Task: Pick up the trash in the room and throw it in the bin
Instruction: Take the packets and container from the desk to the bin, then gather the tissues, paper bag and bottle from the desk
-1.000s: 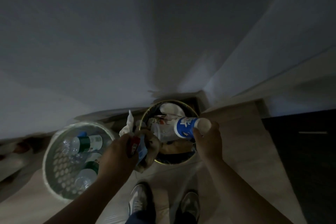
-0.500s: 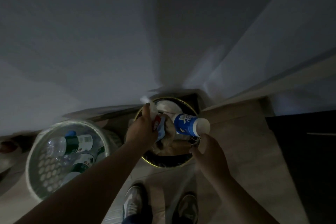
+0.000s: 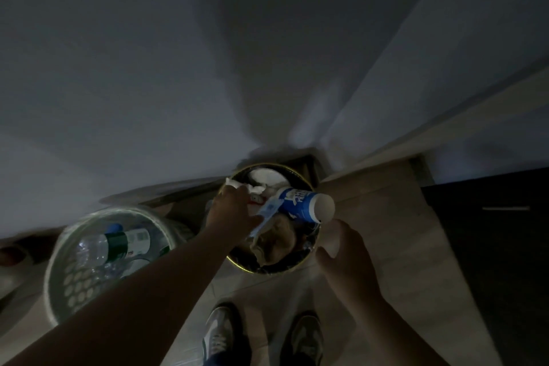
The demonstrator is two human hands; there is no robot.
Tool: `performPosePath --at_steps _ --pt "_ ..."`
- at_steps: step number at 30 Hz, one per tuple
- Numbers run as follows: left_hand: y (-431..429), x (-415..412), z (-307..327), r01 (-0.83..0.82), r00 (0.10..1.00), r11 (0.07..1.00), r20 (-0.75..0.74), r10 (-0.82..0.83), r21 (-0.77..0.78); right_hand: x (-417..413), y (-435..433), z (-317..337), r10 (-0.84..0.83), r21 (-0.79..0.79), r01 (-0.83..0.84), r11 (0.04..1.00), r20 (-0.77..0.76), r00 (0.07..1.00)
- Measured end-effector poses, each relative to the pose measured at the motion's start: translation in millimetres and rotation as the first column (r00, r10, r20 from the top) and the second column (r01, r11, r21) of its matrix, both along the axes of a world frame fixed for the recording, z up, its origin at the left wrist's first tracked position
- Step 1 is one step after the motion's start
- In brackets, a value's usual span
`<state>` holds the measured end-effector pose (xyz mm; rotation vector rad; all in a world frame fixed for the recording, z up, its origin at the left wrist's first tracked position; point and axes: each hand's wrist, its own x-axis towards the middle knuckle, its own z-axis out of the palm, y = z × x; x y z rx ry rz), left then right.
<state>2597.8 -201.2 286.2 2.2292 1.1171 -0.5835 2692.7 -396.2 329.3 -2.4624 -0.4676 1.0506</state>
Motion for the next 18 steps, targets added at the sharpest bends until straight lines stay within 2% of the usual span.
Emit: performPosePath --at_steps 5,9,12,14,15,18 --pt "6.6 -14.8 71.4 0.146 0.989 0.989 0.009 -0.146 0.001 2.5 8.7 68.7 0.112 -0.056 -0.107 0.993 0.098 0.989" --pt "15.1 -25.2 152.2 0.310 0.951 0.950 -0.004 -0.310 0.027 4.5 17.0 143.7 0.247 -0.094 -0.233 0.968 0.195 0.949" --pt "26.8 -27.7 232.1 0.380 0.924 0.919 0.013 -0.383 0.106 10.3 26.9 206.6 0.236 -0.127 -0.215 0.968 0.185 0.954" --pt "37.7 -29.3 295.2 0.410 0.906 0.900 0.046 -0.421 0.150 15.7 34.1 254.9 0.202 -0.075 -0.192 0.978 0.152 0.968" --pt "43.3 -29.4 328.6 0.425 0.894 0.888 0.068 -0.442 0.175 17.5 39.6 284.8 0.228 -0.059 -0.221 0.973 0.176 0.958" --pt "59.0 -35.9 429.0 0.439 0.866 0.850 0.115 -0.487 0.290 14.6 54.8 392.9 0.356 -0.079 -0.353 0.932 0.373 0.857"
